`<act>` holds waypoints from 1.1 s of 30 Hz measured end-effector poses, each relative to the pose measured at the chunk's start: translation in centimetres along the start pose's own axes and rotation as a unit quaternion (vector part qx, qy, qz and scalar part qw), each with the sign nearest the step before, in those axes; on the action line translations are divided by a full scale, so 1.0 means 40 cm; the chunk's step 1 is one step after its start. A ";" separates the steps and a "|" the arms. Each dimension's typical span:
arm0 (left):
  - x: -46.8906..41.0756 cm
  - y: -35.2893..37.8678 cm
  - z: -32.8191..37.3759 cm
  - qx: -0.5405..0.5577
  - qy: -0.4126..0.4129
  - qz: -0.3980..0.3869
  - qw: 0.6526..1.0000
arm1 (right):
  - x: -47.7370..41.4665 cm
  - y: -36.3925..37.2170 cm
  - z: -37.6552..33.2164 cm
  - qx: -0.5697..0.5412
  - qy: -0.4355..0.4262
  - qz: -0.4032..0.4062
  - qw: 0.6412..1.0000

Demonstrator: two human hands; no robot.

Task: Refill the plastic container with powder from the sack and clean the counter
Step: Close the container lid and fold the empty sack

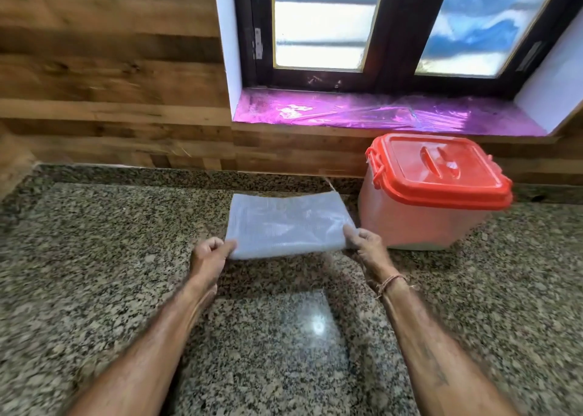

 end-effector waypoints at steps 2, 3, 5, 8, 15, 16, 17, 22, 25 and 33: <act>0.025 -0.012 -0.068 -0.055 -0.042 0.000 0.998 | 0.017 -0.009 0.073 0.052 0.023 0.017 0.998; 0.033 -0.015 -0.109 -0.077 -0.068 0.002 0.995 | 0.025 -0.014 0.112 0.084 0.038 0.033 0.995; 0.046 -0.017 -0.190 -0.094 -0.109 0.005 0.990 | 0.043 -0.026 0.182 0.153 0.057 0.060 0.985; 0.061 -0.023 -0.258 -0.130 -0.131 -0.003 0.983 | 0.075 -0.038 0.241 0.222 0.079 0.087 0.968; 0.090 0.001 -0.285 -0.232 -0.207 -0.085 0.947 | 0.098 -0.036 0.335 0.012 0.133 0.205 0.970; 0.095 0.008 -0.280 -0.230 -0.228 -0.104 0.941 | 0.108 -0.014 0.337 -0.032 0.139 0.200 0.969; 0.103 0.015 -0.273 -0.230 -0.250 -0.128 0.932 | 0.120 0.011 0.337 -0.066 0.155 0.178 0.969; 0.117 0.025 -0.262 -0.333 -0.240 -0.205 0.888 | 0.142 0.087 0.350 -0.072 0.229 0.132 0.962; 0.094 0.016 -0.216 -0.479 -0.025 -0.038 0.877 | 0.127 0.072 0.343 -0.049 0.213 0.128 0.967; 0.032 0.126 -0.178 -0.442 0.055 -0.181 0.877 | 0.136 0.036 0.282 -0.083 0.153 -0.006 0.985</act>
Point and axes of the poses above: each hand's wrist, its own x-axis away from the middle knuckle, its own y-axis out of the palm, z = x × y, the point moved 2 cm from there along -x, towards the middle knuckle, and after that the axes turned 2 degrees about -x, right-handed, at the moved point
